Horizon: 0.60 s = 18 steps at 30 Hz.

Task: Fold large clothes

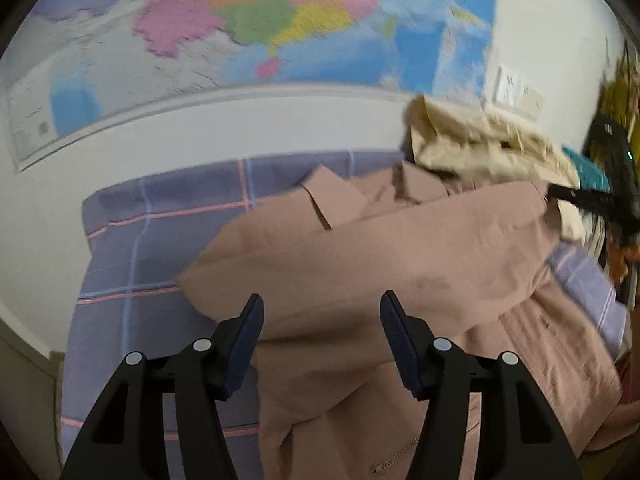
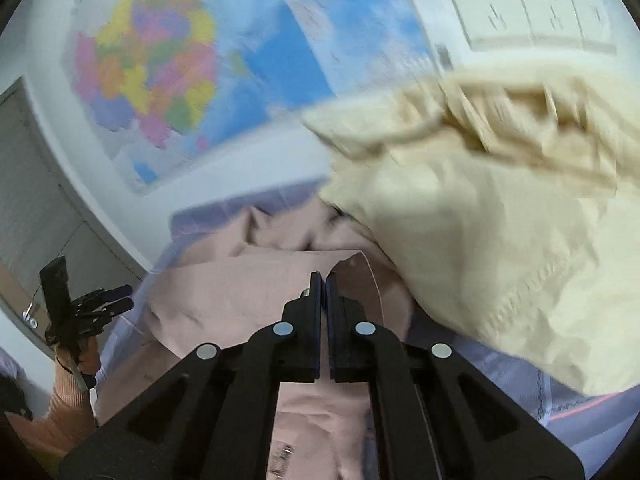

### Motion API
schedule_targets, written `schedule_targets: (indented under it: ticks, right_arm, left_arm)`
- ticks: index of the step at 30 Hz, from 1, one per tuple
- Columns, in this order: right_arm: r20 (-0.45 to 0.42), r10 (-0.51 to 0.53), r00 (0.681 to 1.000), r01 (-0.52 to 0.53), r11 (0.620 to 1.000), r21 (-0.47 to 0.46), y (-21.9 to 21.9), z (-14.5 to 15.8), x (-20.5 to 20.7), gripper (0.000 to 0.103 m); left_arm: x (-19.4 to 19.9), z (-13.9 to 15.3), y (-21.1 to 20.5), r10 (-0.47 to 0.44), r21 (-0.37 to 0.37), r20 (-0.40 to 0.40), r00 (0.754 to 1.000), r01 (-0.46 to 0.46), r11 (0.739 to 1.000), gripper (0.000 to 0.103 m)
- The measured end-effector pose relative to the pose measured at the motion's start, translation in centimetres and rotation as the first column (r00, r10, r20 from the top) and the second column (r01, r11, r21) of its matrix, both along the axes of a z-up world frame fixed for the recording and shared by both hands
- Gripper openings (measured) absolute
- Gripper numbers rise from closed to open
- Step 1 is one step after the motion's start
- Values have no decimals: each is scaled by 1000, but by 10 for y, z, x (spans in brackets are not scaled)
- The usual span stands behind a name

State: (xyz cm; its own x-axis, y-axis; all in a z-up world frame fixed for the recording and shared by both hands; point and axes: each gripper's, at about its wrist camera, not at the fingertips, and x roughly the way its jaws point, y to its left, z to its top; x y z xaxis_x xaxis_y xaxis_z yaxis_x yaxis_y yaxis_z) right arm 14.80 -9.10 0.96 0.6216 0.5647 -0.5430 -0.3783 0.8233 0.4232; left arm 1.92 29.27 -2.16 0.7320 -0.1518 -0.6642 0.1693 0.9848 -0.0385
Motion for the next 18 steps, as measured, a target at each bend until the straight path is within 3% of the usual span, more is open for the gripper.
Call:
schedule_targets:
  ticks: [4, 7, 9, 11, 14, 18]
  right_arm:
    - [-102, -6, 995, 1, 999, -48, 6, -39, 13, 4]
    - [-104, -16, 994, 12, 999, -39, 2, -43, 8, 11]
    - [-65, -40, 997, 36, 998, -60, -1, -34, -1, 33]
    - [16, -37, 999, 39, 995, -89, 3, -19, -18, 41]
    - [60, 33, 998, -26, 993, -116, 16, -10, -32, 41]
    - [27, 113, 993, -106, 977, -186, 48, -22, -22, 40]
  left_arm:
    - [24, -36, -15, 19, 110, -109, 994, -7, 994, 58]
    - [36, -54, -8, 51, 109, -167, 985, -33, 993, 58]
    - [37, -55, -5, 56, 96, -169, 984, -40, 995, 58]
    - [33, -51, -4, 53, 91, -158, 986, -39, 995, 58]
    - [27, -44, -6, 28, 88, -139, 990, -16, 996, 60]
    - [34, -49, -12, 34, 110, -164, 986, -16, 994, 61]
